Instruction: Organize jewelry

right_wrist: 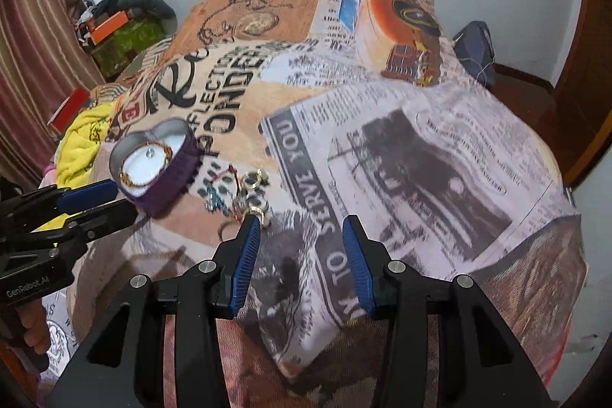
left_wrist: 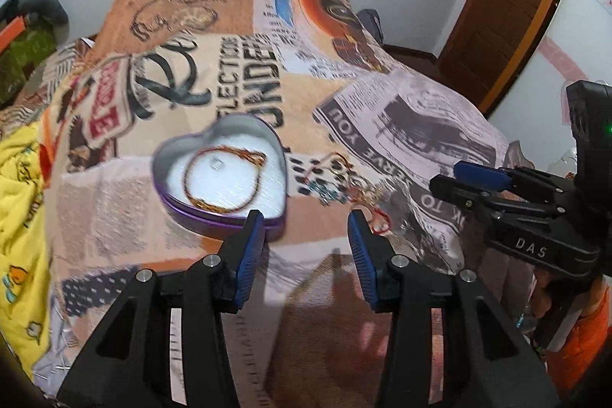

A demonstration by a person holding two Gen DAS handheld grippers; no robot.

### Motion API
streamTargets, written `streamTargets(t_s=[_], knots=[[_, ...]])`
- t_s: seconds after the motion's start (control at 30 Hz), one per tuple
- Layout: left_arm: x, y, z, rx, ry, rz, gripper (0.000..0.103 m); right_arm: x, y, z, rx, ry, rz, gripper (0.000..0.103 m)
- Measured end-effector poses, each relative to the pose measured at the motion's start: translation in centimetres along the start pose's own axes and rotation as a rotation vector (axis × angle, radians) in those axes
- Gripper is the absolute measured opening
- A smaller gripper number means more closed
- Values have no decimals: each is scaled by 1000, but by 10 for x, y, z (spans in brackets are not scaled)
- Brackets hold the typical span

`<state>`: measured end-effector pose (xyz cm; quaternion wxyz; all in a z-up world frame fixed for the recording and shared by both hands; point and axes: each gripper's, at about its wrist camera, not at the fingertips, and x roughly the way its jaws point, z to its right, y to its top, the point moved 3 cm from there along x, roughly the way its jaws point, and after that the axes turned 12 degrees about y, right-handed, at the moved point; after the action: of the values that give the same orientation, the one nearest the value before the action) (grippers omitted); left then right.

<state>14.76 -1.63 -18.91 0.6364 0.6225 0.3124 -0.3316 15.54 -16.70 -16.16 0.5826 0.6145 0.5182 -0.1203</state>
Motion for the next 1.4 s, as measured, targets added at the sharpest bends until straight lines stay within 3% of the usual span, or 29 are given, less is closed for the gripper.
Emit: streamTargets(t_s=[0.2,0.3,0.7,0.73,0.8,0.9,1.4], knots=[[15,-11,18,28,-52,-60,44,7,-11,3,5,15,-32,41],[22,-13,29,54,-76,-71,38,8,-13,8,17,16,-37,41],[56,-1,54,96,-76,-83,33,7,-16,21,52,20,-44,41],[57,0,55,99,-73,-80,32,7,-16,22,54,22,-45,41],[61,1,58,110,-65,-77,20,8,-16,23,60,26,-46,41],[61,3,57,108,-70,-73,20,11,-14,23,66,37,-49,41],[3,23,17,47,-7,92,20,43,0,-2,26,99,-63,41]])
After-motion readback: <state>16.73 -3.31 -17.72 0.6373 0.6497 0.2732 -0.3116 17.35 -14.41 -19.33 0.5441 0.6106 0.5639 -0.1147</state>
